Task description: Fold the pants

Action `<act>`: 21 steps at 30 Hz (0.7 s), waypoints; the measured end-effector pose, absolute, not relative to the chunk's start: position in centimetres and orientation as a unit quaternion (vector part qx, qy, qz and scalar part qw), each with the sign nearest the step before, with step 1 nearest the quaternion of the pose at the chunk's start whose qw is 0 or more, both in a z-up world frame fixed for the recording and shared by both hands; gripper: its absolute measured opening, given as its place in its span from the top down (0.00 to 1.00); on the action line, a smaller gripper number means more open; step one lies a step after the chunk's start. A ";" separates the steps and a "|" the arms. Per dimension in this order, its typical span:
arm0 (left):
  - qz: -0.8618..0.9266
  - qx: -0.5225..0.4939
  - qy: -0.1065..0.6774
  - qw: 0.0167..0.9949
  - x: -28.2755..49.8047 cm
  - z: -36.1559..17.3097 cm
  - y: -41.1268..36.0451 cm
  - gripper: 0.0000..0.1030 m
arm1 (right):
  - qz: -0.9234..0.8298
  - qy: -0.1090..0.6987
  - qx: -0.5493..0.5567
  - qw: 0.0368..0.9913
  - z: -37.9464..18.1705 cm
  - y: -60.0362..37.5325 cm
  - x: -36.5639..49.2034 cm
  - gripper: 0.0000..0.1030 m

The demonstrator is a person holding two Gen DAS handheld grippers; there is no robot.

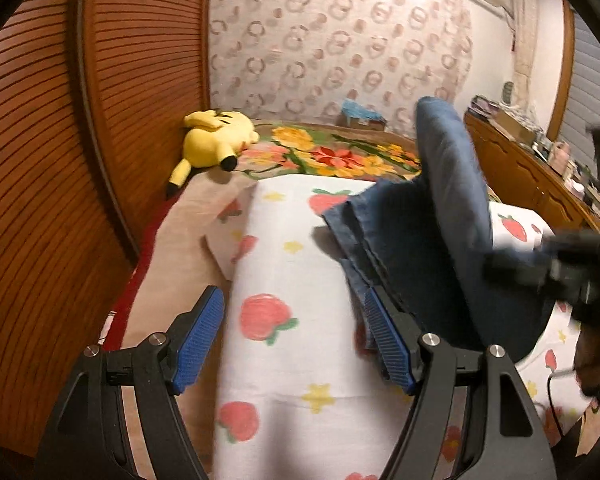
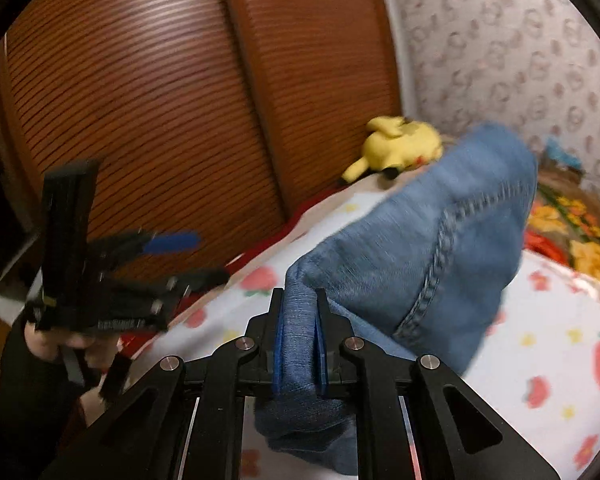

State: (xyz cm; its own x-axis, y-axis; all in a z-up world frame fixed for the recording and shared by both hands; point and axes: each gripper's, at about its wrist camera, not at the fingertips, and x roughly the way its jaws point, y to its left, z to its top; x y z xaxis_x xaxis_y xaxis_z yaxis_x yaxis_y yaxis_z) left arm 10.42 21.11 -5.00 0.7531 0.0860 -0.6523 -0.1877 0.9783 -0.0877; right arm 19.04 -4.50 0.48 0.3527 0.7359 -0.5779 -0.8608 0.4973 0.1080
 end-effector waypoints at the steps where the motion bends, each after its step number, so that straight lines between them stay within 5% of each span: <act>1: 0.077 -0.077 0.344 0.933 10.4 -5.1 21.4 0.28 | 0.495 0.297 -0.111 0.809 -0.1 -4.1 19.2 0.88; 7: 0.083 -0.082 0.343 0.932 10.4 -5.2 21.9 0.28 | 0.496 0.330 -0.123 0.794 -3.3 -3.6 20.0 0.87; 13: 0.076 -0.076 0.343 0.933 10.8 -4.9 20.9 0.28 | 0.494 0.302 -0.120 0.807 -0.8 -4.1 18.2 0.62; 21: 0.049 -0.074 0.342 0.936 13.0 -4.4 18.8 0.28 | 0.450 0.260 -0.131 0.844 1.2 -6.9 19.5 0.59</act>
State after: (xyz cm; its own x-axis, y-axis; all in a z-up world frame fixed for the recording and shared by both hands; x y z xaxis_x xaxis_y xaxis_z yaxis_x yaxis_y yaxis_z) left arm 12.96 18.81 -4.44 0.7618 0.0412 -0.6465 -0.1422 0.9843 -0.1049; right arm 19.50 -6.86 1.18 0.4590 0.6919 -0.5573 -0.8286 0.5597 0.0123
